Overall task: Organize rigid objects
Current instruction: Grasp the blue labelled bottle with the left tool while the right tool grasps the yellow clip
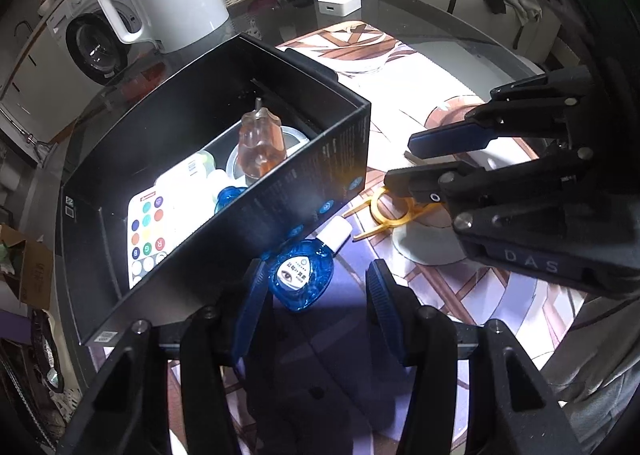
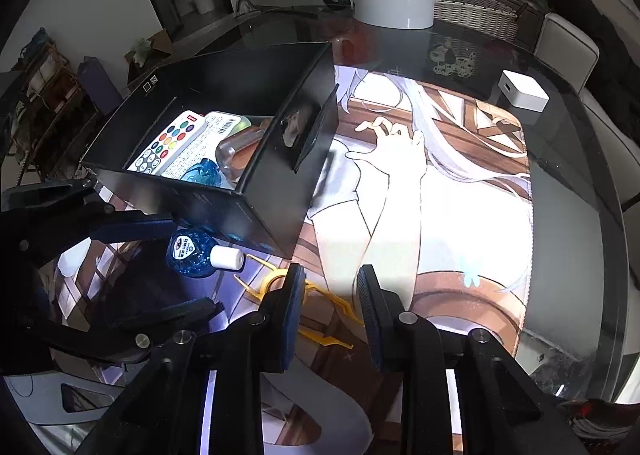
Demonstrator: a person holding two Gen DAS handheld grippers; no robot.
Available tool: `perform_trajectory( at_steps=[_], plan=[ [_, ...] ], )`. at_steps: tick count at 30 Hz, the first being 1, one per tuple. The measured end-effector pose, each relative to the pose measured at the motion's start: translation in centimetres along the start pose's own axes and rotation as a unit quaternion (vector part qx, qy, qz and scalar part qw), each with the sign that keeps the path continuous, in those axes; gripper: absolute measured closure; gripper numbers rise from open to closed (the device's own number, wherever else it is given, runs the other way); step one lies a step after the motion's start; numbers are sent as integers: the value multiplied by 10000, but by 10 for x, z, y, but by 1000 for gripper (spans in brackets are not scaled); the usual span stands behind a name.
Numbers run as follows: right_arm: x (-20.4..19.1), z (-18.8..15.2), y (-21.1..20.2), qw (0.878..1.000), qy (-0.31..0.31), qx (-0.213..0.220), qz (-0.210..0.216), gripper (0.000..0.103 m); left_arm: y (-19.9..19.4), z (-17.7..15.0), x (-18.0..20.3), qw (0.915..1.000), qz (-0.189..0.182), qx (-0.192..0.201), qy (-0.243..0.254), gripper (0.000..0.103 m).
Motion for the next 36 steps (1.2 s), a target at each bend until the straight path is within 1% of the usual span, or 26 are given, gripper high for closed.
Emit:
perform_trajectory(
  at_steps=[1,2,3,4,5,8,9,10,12,14,16,19,23,25,27,29,32,33,36],
  plan=[
    [-1,0,0,10000,-21,-19,30,75,0,0,1,10000,19,5,0,54],
    [-2,-1,1,10000,-35,-66,47,76,-1,0,1,10000,28,19,-2,58],
    [-3,-3,3,9999,-43,-118,47,76,-1,0,1,10000,53,32,1,69],
    [-4,-5,3,9999,-64,-112,29,75,-2,0,1,10000,86,38,6,71],
    [-5,-5,2,9999,-99,-118,9,75,-2,0,0,10000,60,25,-19,72],
    [-10,-9,1,9998,-96,-160,90,75,-5,-3,-2,9999,16,-9,-100,77],
    [-13,-10,0,9997,-106,-176,126,75,-6,-4,-2,10000,15,-8,-82,80],
    [-16,-12,0,9996,-116,-194,168,75,-7,-6,-2,10000,18,-12,-78,84],
    [-23,-15,-1,9993,-154,-225,257,75,-9,-10,-2,9999,-32,-84,-114,89],
    [-31,-17,-2,9990,-219,-251,297,75,-7,-16,-3,9995,-160,-201,-184,90],
    [-40,-19,-1,9985,-280,-277,370,76,-7,-23,-4,9994,-135,-250,-193,90],
    [-53,-22,-2,9977,-385,-315,464,75,-12,-30,-7,9998,-51,-148,-140,90],
    [-58,-19,-5,9978,-445,-266,415,75,-20,-30,-8,9999,-82,-9,-121,83],
    [-54,-17,-5,9982,-411,-248,359,75,-20,-27,-10,9999,-86,27,-128,73],
    [-47,-16,-3,9984,-377,-293,299,75,-18,-23,-10,9999,-55,55,-119,69],
    [-41,-15,-3,9986,-326,-298,278,75,-17,-19,-10,9999,-43,76,-111,68],
    [-30,-15,-2,9990,-314,-304,85,75,-14,-13,-8,9999,-65,93,-96,65],
    [-26,-15,-3,9992,-271,-300,81,75,-13,-10,-7,9999,-57,100,-70,62],
    [-17,-15,-6,9995,-172,-234,136,75,-6,-4,-5,10000,-34,83,-24,62]
  ],
)
Point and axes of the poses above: each gripper's, at about its wrist camera, not at the fingertips, and y roughly the way its jaws point, x to its right, z to its top, the point moved 2 cm from there along y, roughly the way its jaws point, and after that the axes turned 1 degree about z, right-handed, at the moved point
